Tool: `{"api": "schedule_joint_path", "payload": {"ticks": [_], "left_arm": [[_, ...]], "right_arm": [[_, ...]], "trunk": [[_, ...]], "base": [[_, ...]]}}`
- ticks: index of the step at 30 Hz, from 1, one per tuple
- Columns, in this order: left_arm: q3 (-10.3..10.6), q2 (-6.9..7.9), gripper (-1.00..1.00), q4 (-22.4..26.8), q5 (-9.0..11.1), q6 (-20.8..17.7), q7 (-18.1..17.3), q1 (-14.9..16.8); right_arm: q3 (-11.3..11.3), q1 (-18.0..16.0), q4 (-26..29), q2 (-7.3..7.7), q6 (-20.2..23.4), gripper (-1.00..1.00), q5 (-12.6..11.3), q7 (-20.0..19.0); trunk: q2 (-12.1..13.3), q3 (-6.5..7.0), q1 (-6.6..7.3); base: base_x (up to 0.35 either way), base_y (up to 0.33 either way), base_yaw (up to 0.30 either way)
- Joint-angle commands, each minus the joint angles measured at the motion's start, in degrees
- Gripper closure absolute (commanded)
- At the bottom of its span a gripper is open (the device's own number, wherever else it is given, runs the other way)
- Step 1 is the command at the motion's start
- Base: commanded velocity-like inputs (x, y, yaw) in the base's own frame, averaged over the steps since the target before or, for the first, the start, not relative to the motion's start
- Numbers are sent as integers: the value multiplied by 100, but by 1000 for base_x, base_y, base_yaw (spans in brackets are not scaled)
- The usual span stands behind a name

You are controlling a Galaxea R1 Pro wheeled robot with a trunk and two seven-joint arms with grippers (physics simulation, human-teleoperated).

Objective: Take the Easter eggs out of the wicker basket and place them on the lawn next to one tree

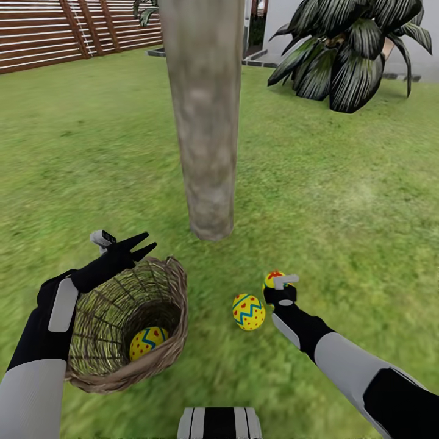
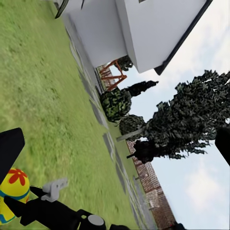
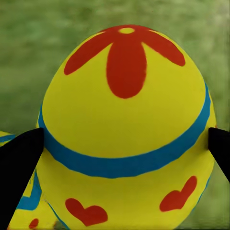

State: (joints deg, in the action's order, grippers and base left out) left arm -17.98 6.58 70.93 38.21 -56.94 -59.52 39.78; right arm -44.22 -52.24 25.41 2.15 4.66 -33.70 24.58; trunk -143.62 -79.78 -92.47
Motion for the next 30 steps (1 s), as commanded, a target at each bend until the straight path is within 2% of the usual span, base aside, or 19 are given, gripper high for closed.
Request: {"api": "schedule_joint_path", "payload": {"ticks": [1,9,30], "left_arm": [[-3,0,-100,0,2,-27,-16,3],[-3,1,-100,0,2,-27,-16,3],[-3,-3,-100,0,2,-27,-16,3]], "right_arm": [[-41,-5,15,10,58,100,-20,52],[-25,-5,23,30,87,100,-23,72],[-16,-5,77,40,77,100,-32,91]], "trunk": [[-3,-36,-1],[-14,-276,-22],[-42,-743,-76]], "base": [[0,0,0],[0,0,0],[0,0,0]]}}
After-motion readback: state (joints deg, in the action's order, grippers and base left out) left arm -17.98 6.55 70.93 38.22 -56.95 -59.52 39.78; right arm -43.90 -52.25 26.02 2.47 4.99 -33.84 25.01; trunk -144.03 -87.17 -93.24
